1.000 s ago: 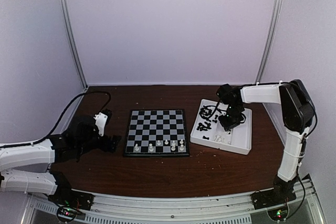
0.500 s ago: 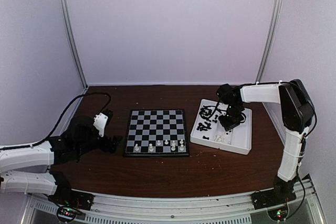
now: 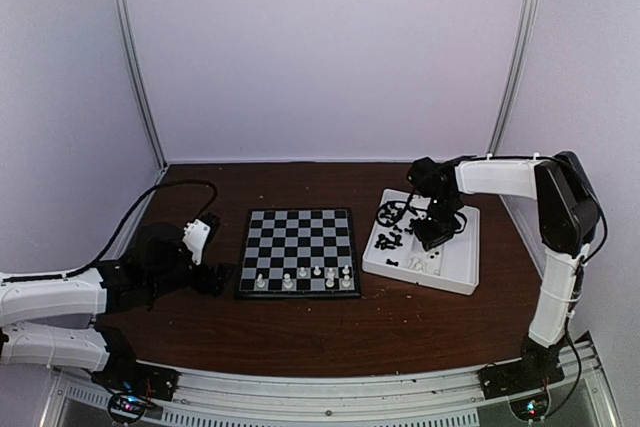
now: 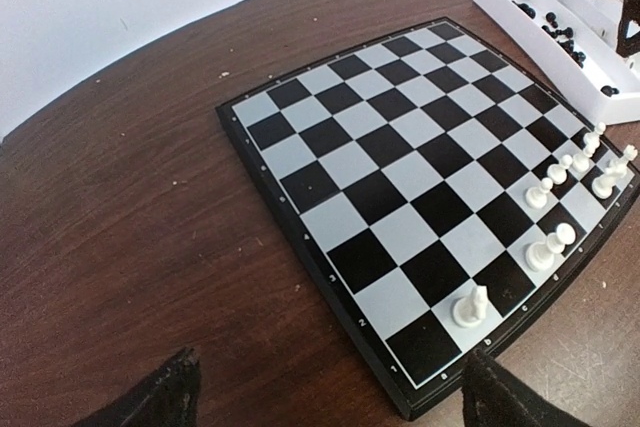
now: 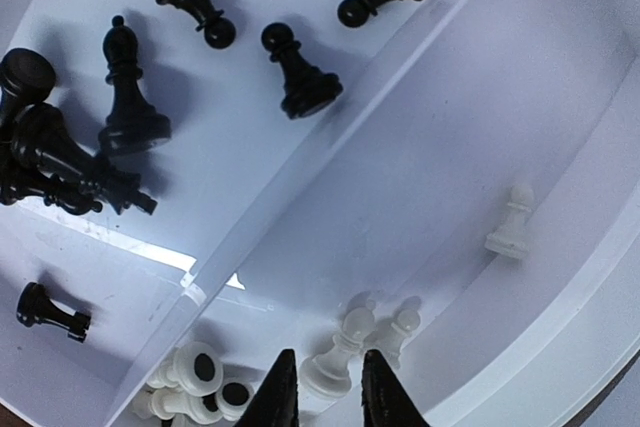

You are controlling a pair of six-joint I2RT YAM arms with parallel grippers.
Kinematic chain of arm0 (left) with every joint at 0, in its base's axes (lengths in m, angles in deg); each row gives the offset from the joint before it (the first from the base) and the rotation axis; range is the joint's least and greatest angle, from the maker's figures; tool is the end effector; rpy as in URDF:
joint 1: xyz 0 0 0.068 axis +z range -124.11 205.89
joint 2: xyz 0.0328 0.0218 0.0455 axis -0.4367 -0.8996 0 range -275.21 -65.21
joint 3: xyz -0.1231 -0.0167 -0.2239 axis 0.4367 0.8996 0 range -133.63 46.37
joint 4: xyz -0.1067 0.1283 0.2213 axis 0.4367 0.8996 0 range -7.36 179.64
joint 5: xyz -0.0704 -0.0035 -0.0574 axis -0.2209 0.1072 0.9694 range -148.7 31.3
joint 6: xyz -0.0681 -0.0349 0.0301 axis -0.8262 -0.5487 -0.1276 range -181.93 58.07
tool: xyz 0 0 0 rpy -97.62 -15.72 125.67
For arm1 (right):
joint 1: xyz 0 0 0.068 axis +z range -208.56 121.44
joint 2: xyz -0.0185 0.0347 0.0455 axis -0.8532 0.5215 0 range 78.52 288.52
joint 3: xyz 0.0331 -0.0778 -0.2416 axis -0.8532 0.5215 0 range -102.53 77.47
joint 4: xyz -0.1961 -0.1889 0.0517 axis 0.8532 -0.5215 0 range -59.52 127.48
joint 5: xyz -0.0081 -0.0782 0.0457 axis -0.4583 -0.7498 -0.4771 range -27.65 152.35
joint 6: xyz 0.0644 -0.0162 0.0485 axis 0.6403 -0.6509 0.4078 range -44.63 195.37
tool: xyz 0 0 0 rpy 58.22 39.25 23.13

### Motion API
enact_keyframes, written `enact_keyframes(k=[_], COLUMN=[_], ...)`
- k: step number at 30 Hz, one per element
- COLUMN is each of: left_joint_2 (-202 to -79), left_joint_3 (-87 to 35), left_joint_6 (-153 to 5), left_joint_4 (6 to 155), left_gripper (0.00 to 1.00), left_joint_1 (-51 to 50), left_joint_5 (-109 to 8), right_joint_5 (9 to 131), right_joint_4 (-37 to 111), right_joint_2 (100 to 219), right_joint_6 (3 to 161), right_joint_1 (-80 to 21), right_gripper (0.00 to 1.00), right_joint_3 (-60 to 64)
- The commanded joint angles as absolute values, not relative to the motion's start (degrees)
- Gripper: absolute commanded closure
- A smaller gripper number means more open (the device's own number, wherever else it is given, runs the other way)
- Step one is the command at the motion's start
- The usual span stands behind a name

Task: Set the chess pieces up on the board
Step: Pick up the chess piece from the storage box.

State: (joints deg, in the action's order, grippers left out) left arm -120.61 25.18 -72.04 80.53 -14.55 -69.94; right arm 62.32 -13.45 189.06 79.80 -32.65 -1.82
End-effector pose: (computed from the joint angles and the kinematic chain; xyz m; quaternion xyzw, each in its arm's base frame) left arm 0.2011 -0.1529 0.1423 0.1821 0.8529 -0.1281 0.4722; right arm 0.3429 0.1665 0.1156 -0.1859 0.9802 0.0176 0.0658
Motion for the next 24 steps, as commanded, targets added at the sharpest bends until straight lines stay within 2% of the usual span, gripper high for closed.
enact_keyframes(k=[1, 9, 16, 24], left_joint_2=[-120.8, -120.8, -120.2, -120.6], left_joint_3=[24.1, 23.3, 23.4, 23.3], left_joint_6=[-71.5, -71.3, -71.1, -70.7], left_joint_4=[78.2, 79.8, 80.1, 80.1], left_gripper=[0.1, 0.12, 0.13, 0.14], left_joint_1=[-14.2, -14.2, -14.2, -14.2], left_joint_5=[-69.0, -70.0, -69.7, -69.7], right_joint_5=[62.1, 59.4, 58.6, 58.5], right_joint_4=[-14.5, -13.9, -12.7, -12.1], right_joint_2=[187.6, 188.0, 186.8, 186.0], right_joint_6=[81.5, 83.3, 85.2, 85.3], right_joint_1=[-31.9, -31.5, -31.5, -31.3], right_gripper=[0.76, 0.76, 0.72, 0.8], right_joint_3=[-1.4, 1.5, 3.7, 3.7])
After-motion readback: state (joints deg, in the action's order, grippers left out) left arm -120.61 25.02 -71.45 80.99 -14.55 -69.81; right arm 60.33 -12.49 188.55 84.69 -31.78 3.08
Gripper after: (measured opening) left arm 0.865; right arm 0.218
